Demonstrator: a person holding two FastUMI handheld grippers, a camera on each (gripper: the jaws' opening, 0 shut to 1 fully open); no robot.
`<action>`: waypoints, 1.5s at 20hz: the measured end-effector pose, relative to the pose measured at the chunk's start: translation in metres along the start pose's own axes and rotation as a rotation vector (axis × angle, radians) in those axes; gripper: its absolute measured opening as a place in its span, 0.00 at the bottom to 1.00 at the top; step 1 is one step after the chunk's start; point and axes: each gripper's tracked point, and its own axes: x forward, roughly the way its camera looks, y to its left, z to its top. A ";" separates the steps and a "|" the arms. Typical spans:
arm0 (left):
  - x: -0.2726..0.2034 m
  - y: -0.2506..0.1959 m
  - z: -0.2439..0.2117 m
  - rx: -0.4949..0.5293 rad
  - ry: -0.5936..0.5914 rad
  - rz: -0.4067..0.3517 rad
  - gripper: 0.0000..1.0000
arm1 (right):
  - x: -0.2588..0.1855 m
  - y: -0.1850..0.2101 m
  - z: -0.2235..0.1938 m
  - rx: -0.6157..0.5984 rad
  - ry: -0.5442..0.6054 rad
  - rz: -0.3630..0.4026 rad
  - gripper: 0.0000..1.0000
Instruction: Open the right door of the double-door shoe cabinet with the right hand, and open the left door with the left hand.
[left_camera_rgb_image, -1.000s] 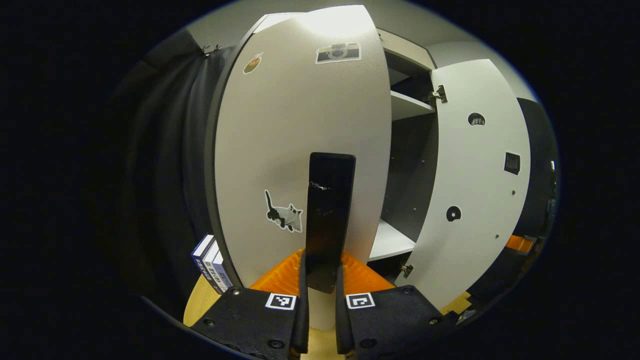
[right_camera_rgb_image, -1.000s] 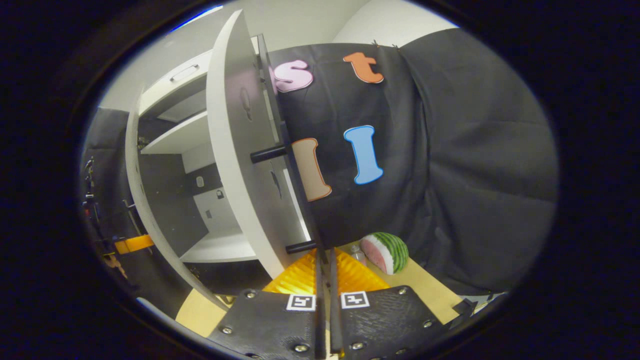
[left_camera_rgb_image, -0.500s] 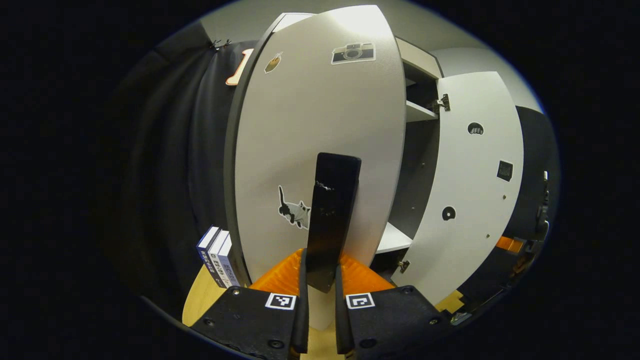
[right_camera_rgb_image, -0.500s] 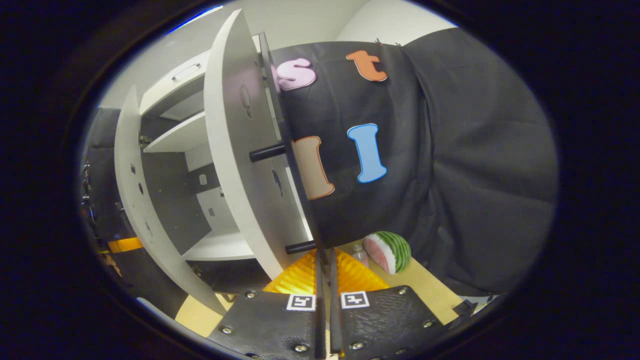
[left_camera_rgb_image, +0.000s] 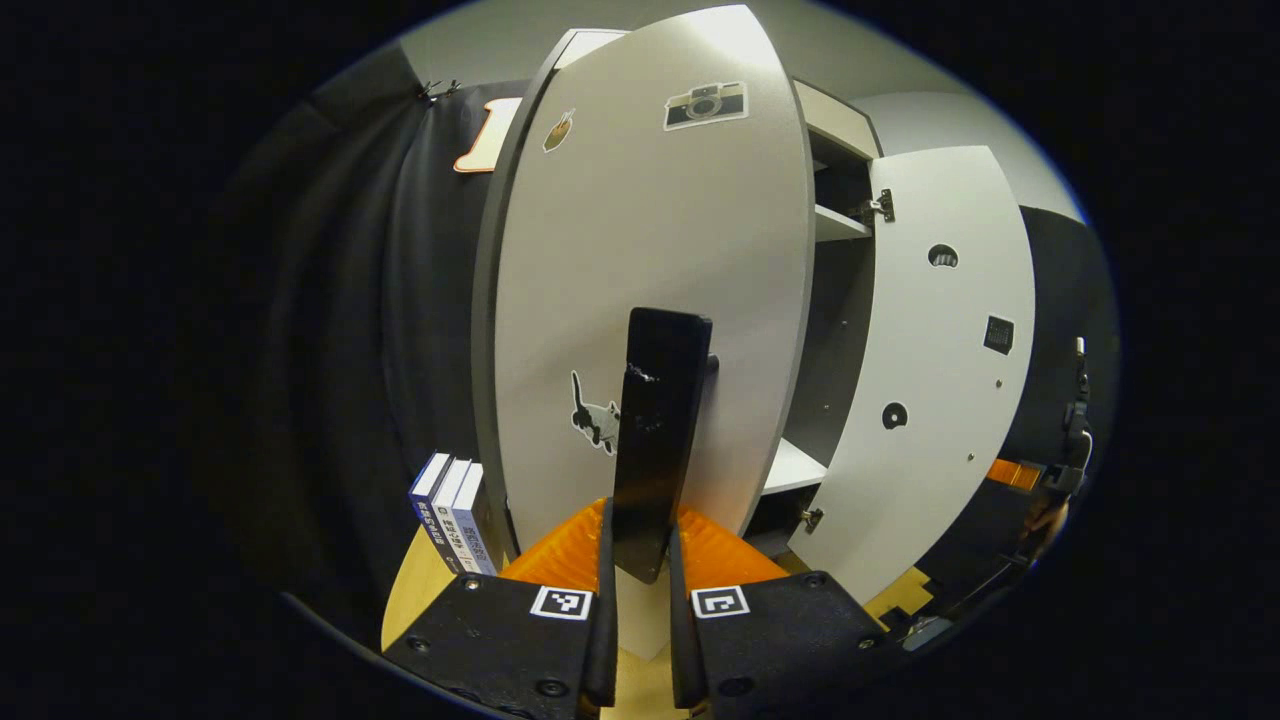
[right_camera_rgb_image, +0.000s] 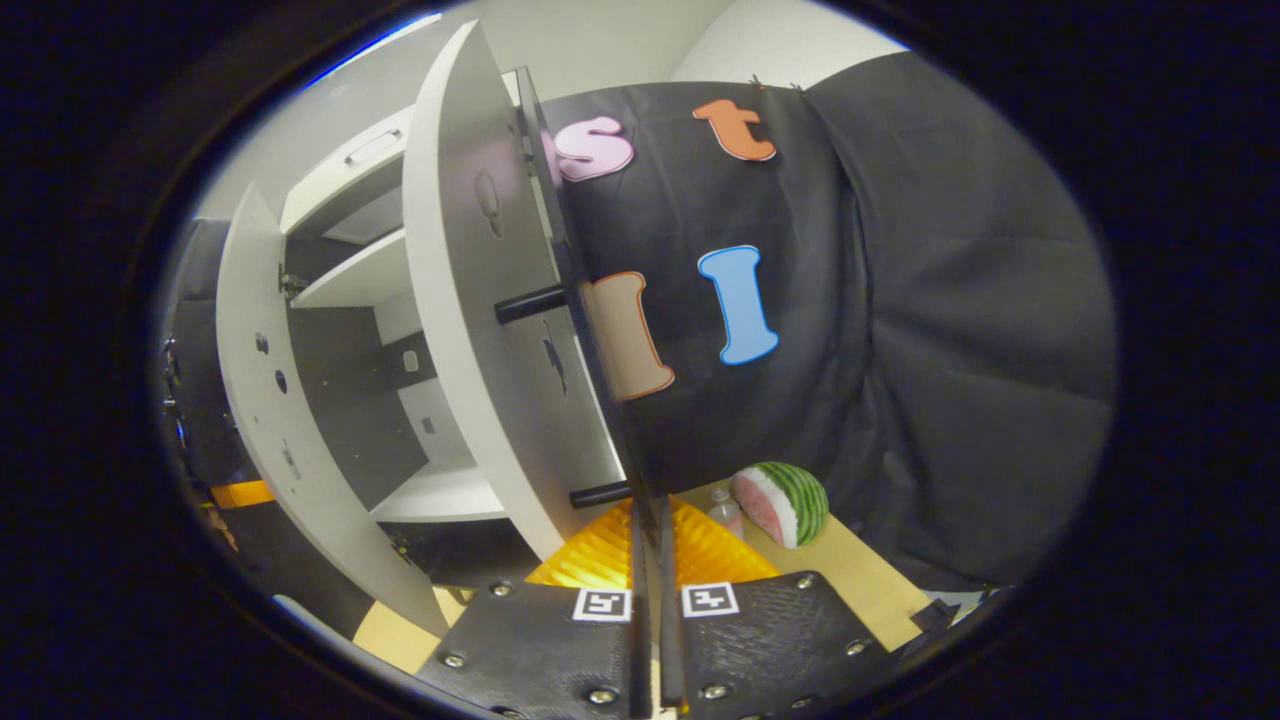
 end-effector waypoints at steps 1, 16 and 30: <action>-0.001 0.002 0.000 0.006 0.002 0.003 0.22 | 0.000 0.000 0.000 0.002 0.000 0.002 0.04; -0.020 0.034 0.002 0.022 -0.008 0.169 0.11 | 0.004 0.002 -0.001 -0.031 0.004 0.030 0.04; -0.044 0.098 0.005 0.031 -0.040 0.434 0.01 | 0.009 0.001 -0.002 -0.009 -0.008 0.075 0.04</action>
